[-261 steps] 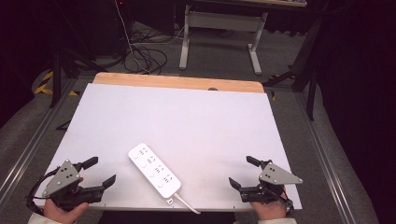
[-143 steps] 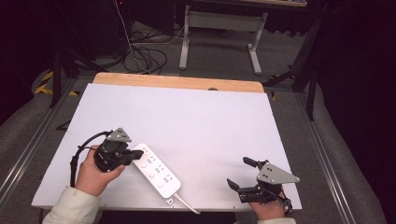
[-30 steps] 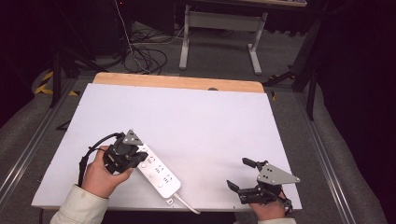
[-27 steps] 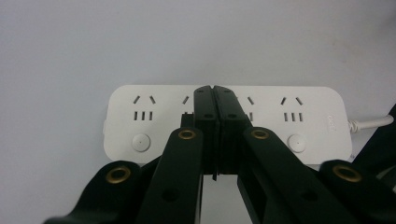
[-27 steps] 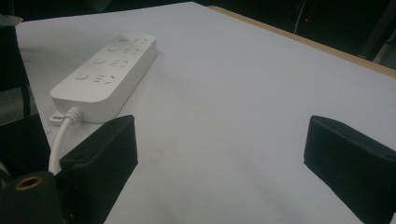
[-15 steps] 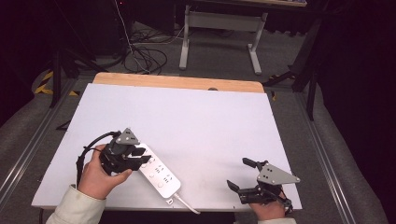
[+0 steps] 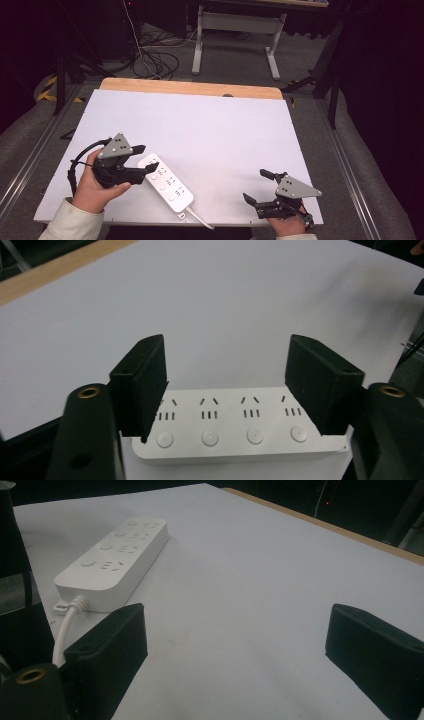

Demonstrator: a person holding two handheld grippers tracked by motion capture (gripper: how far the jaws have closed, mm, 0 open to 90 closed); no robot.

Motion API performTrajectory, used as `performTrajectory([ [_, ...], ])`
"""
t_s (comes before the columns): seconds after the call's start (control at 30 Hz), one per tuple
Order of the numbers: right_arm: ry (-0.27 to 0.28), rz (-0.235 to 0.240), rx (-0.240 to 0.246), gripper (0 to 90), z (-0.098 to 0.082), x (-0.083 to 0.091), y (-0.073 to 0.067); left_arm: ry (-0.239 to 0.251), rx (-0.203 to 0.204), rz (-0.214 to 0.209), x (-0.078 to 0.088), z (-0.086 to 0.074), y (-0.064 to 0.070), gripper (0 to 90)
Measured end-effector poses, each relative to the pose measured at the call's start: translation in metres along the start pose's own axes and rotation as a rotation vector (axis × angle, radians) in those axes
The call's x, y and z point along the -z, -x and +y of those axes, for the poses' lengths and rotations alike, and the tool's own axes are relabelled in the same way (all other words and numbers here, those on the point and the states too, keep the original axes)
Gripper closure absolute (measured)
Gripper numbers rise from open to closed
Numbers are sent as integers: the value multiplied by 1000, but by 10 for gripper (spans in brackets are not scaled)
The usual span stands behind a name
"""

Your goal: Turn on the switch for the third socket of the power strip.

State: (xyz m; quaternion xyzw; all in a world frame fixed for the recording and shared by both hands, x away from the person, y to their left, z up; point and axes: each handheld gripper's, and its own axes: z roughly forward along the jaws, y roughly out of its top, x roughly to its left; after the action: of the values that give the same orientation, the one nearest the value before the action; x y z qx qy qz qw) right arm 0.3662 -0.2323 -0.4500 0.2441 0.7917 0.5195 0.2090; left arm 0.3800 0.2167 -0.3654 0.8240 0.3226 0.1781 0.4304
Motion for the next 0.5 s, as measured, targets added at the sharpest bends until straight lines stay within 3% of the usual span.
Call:
performTrajectory([
  [0.17,1,3,2,100,0,-1,0,79,5,-16,7,-7,-5,236],
  [0.3,1,3,3,99,0,0,0,98,-17,-1,10,-11,-8,205],
  [0.5,1,4,4,97,0,0,1,124,-18,19,14,-20,-11,171],
])
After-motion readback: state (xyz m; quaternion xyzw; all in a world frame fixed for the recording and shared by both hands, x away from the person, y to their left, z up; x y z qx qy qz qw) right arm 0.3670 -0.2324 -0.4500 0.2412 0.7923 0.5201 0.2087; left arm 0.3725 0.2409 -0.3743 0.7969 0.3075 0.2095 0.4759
